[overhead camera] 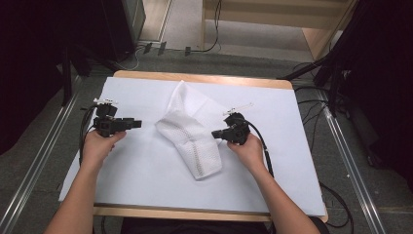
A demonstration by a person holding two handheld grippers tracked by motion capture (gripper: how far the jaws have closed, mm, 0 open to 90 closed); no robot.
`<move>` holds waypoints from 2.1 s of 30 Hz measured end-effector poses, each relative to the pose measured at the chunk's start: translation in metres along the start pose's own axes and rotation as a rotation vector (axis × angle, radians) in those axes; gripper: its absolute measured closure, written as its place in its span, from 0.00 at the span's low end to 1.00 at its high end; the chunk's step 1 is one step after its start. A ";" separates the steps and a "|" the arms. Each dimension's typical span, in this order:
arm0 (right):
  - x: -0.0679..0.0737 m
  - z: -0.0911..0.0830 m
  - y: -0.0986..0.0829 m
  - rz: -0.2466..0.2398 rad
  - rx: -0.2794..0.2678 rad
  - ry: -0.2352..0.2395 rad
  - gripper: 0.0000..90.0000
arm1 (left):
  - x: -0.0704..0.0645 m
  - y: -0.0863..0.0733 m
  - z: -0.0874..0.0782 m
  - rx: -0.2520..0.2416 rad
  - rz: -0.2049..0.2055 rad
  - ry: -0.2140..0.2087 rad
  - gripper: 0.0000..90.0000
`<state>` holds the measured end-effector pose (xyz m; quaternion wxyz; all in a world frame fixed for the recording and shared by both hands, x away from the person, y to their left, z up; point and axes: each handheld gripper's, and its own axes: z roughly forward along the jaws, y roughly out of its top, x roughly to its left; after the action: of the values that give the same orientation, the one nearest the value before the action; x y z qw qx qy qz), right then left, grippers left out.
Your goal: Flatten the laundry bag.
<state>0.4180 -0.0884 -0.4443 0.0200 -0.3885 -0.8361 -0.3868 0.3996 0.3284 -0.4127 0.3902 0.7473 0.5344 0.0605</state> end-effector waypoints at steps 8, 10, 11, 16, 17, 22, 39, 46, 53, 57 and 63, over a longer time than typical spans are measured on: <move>0.020 0.002 0.003 -0.039 -0.015 0.059 1.00 | 0.002 0.000 -0.002 -0.003 -0.006 0.003 0.59; 0.029 0.001 0.005 -0.060 -0.020 0.079 1.00 | 0.003 0.000 -0.003 -0.003 -0.006 0.004 0.59; 0.029 0.001 0.005 -0.060 -0.020 0.079 1.00 | 0.003 0.000 -0.003 -0.003 -0.006 0.004 0.59; 0.042 0.003 0.007 -0.095 -0.024 0.107 1.00 | 0.005 0.000 -0.007 -0.011 -0.011 0.006 0.59; 0.045 0.003 0.008 -0.100 -0.022 0.110 1.00 | 0.006 0.000 -0.008 -0.015 -0.014 0.007 0.59; 0.057 0.006 0.008 -0.116 -0.019 0.149 1.00 | 0.011 0.000 -0.013 -0.023 -0.023 0.010 0.59; 0.079 0.007 0.008 -0.175 -0.037 0.165 0.98 | 0.007 0.003 -0.014 -0.014 0.001 0.000 0.59; 0.064 0.000 0.002 -0.156 -0.053 0.108 0.95 | 0.005 0.004 -0.004 0.007 0.007 -0.009 0.59; 0.047 -0.004 -0.004 -0.118 -0.061 0.060 0.92 | 0.002 0.008 0.009 0.039 0.037 -0.026 0.58; 0.037 -0.007 -0.009 -0.090 -0.066 0.028 0.89 | 0.001 0.010 0.021 0.062 0.053 -0.032 0.58; 0.019 -0.012 -0.018 -0.045 -0.069 -0.032 0.86 | 0.005 0.012 0.038 0.087 0.056 -0.026 0.58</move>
<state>0.3894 -0.0912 -0.4410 -0.0155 -0.3761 -0.8311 -0.4094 0.4301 0.3116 -0.4325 0.3622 0.7791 0.5102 0.0383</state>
